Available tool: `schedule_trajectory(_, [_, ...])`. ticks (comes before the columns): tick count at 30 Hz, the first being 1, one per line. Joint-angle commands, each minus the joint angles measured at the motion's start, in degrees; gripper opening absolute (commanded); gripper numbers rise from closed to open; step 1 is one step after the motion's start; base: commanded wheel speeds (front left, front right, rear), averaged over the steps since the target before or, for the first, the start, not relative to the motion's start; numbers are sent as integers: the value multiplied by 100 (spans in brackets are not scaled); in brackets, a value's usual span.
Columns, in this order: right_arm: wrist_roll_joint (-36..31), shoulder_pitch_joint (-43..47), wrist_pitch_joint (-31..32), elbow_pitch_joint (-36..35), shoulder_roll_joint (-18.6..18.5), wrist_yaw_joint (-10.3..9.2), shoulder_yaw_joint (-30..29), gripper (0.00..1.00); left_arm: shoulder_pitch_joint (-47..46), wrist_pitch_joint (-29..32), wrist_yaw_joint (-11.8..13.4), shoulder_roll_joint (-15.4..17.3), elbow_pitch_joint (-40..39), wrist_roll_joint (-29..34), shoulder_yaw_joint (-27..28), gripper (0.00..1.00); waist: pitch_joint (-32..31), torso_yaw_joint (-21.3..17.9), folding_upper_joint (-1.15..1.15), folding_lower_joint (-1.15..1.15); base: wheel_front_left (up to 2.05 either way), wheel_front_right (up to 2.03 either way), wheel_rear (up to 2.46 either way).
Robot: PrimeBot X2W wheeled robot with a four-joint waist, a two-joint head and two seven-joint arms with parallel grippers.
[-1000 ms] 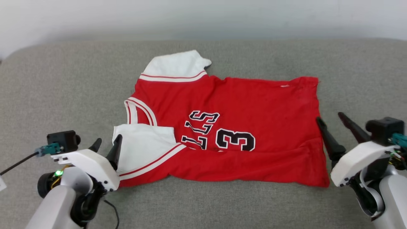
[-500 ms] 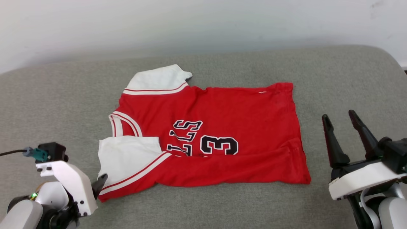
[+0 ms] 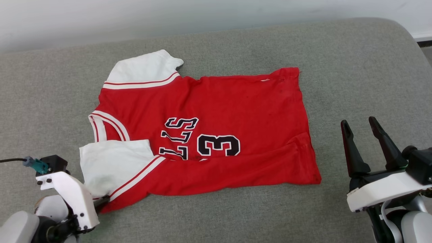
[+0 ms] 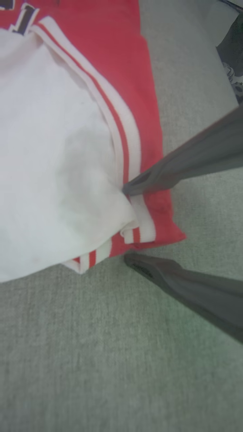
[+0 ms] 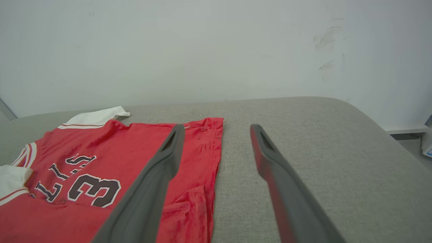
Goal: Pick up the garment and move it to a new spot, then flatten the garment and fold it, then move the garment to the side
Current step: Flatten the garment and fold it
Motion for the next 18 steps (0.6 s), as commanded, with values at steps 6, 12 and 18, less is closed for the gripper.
schedule_trajectory(6, [352,137,728,61,-177,-2,-168,100,1,-577,-155,-251,62,173,-27,0,-207,126,0,1,0,0,0])
schedule_trajectory(12, [806,132,2610,425,-487,-2,-317,100,-116,-1061,-108,-252,-373,413,70,0,-300,343,0,1,0,0,0])
schedule_trajectory(18, [1049,-163,3925,681,-598,-2,-201,100,-285,-1228,-21,-281,-914,618,35,0,-72,590,0,1,0,0,0])
